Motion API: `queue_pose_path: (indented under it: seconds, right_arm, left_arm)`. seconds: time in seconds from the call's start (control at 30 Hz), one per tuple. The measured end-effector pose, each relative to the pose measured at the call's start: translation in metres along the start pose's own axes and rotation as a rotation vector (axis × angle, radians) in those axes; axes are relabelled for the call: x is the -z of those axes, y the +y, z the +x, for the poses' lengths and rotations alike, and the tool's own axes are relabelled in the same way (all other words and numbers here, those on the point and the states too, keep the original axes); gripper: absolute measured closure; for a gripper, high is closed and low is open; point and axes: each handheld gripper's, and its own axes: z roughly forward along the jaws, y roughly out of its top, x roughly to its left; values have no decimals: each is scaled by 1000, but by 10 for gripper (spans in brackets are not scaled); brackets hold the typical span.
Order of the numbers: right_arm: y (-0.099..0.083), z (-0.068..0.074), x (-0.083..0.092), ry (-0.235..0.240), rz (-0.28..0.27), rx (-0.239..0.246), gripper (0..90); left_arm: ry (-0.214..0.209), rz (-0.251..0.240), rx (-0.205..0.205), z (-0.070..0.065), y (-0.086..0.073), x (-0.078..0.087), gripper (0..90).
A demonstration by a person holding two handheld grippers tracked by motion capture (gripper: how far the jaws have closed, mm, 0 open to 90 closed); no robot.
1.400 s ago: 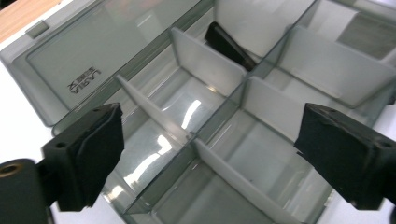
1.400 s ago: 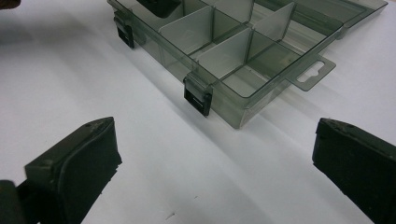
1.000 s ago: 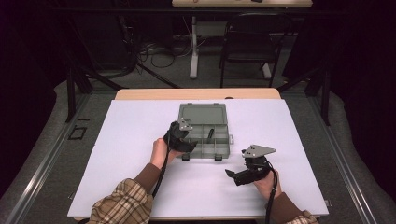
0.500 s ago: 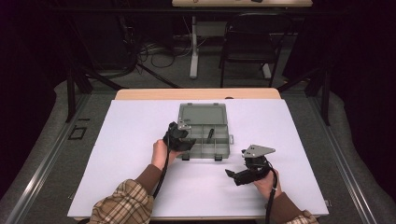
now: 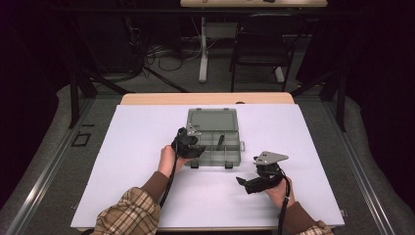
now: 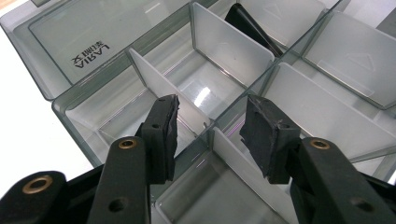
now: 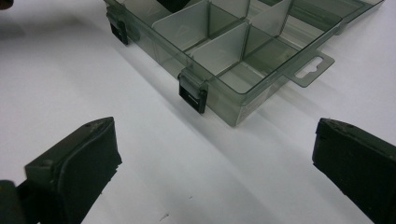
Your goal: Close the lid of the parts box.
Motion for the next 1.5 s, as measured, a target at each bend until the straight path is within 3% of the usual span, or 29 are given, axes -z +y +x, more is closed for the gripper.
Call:
queue_pose_path:
  seconds: [0.5,0.6,0.77,1.13,1.23,1.5]
  right_arm:
    - [21,-26,-1,-42,-24,-56,0]
    - [27,-32,-7,-40,-17,-79,0]
    - [42,-41,-20,-75,4,-60,0]
    - [62,-67,-43,-92,13,-79,0]
    - [67,-71,-48,-110,21,-59,0]
    - [80,-88,-64,-131,21,-66,0]
  left_arm:
    - [-5,3,3,1,0,-1,550]
    - [-6,4,3,1,0,-1,550]
    - [-9,2,4,1,0,-1,550]
    - [-8,-3,5,1,0,-1,550]
    - [-7,-4,6,1,0,-1,550]
    - [-8,-4,6,1,0,-1,550]
